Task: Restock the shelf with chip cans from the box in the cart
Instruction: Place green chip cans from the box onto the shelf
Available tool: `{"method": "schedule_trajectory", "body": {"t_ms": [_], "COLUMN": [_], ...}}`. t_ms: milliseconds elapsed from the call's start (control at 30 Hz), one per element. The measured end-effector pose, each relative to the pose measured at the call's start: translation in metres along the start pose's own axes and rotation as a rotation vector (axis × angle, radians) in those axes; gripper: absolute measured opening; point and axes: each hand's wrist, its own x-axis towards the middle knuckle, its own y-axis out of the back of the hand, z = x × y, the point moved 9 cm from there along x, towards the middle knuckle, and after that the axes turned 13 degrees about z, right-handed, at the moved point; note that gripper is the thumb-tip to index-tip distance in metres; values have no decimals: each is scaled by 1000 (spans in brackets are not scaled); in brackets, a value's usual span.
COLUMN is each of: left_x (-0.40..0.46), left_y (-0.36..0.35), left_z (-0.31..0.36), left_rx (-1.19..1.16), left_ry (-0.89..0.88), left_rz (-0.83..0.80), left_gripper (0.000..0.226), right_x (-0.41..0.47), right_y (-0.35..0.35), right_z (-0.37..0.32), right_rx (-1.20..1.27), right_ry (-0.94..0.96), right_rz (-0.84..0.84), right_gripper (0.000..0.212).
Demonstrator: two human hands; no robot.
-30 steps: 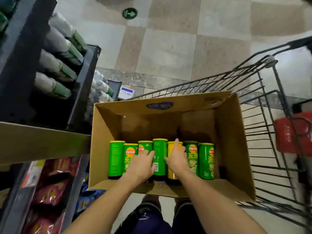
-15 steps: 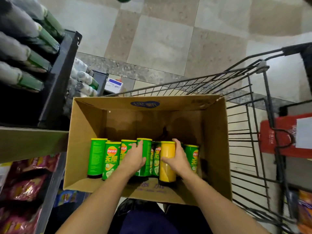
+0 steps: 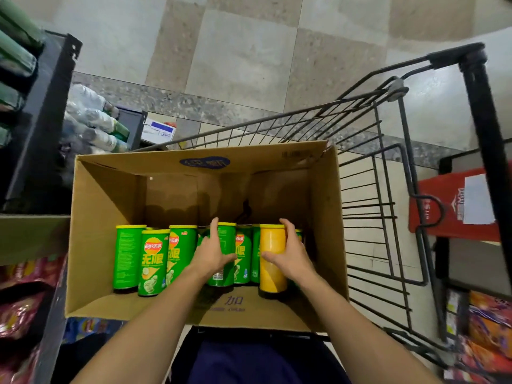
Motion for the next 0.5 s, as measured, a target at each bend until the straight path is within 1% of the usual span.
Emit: {"method": "schedule_trajectory", "body": {"t_ms": [133, 300, 433, 500], "left_x": [1, -9, -34, -48], "left_y": [1, 22, 59, 82], "left_z": [-3, -5, -7, -14], "left_rx": [-34, -69, -195, -217], "left_ry": [-11, -20, -45, -58], "left_rz": [26, 101, 222, 297], "left_gripper": [123, 121, 114, 110], "right_x": [-2, -7, -15, -21], "right_y": [2, 2, -1, -8], "right_z": [1, -23, -64, -87], "right_rx": [3, 8, 20, 23], "right_ry": [3, 65, 171, 229], "right_rz": [-5, -52, -69, -95], "right_gripper": [92, 92, 95, 96]}}
